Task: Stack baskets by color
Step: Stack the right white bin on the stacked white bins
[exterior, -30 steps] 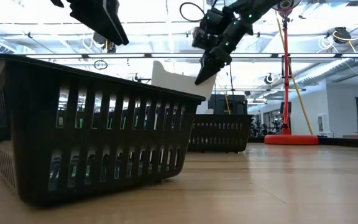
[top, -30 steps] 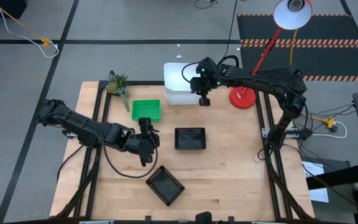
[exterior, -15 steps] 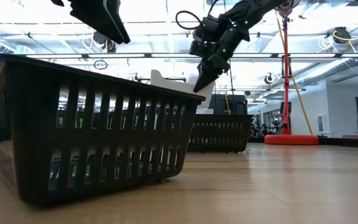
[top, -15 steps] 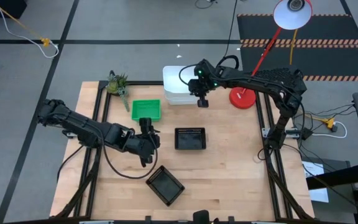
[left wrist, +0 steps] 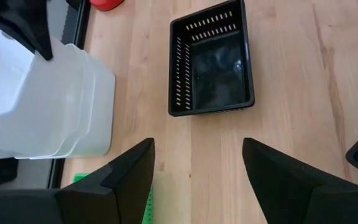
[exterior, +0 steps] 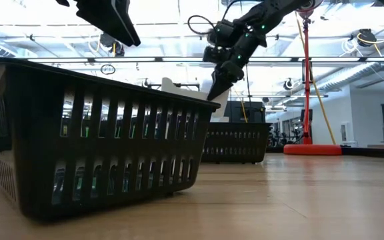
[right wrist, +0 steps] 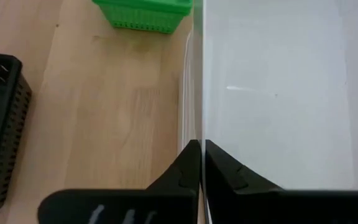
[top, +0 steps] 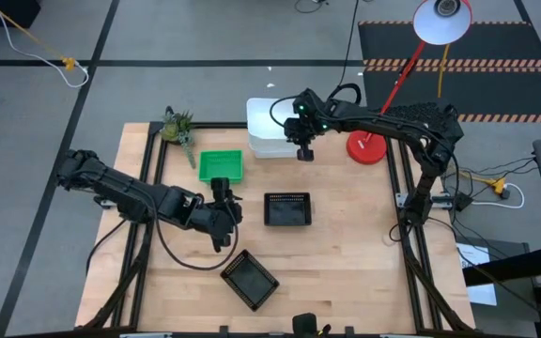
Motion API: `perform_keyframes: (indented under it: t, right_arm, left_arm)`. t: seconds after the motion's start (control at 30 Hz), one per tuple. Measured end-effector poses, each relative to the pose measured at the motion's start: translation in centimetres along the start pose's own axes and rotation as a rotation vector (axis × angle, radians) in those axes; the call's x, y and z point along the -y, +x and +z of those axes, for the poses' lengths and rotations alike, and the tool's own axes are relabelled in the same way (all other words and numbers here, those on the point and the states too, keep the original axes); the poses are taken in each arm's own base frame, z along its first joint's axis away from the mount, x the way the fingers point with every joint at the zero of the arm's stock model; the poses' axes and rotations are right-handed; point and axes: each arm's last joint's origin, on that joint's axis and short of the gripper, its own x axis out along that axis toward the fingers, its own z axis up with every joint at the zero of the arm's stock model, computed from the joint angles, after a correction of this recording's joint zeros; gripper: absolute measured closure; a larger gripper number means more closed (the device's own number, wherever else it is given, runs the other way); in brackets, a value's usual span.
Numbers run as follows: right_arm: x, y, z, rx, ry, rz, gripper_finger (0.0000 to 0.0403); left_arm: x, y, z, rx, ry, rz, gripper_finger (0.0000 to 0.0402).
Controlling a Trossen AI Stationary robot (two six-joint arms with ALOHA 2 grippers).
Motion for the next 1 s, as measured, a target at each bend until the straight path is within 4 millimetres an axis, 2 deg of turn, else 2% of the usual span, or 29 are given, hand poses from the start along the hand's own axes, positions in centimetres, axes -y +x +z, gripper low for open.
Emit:
perform_keyframes:
  t: [0.3, 0.7, 1.0]
  right_arm:
    - [0.4, 1.8, -1.0, -0.049, 0.014, 0.025, 0.0399]
    - [0.4, 1.8, -0.9, -0.042, 0.002, 0.017, 0.0395]
    - [0.4, 2.2, -1.1, -0.028, 0.019, 0.0, 0.0322]
  left_arm:
    - [0.0, 0.0, 0.1, 0.005, -0.002, 0.0, 0.0156]
    - [-0.1, 0.1, 0.1, 0.007, 0.003, 0.002, 0.0156]
    - [-0.1, 0.0, 0.1, 0.007, 0.003, 0.002, 0.0156]
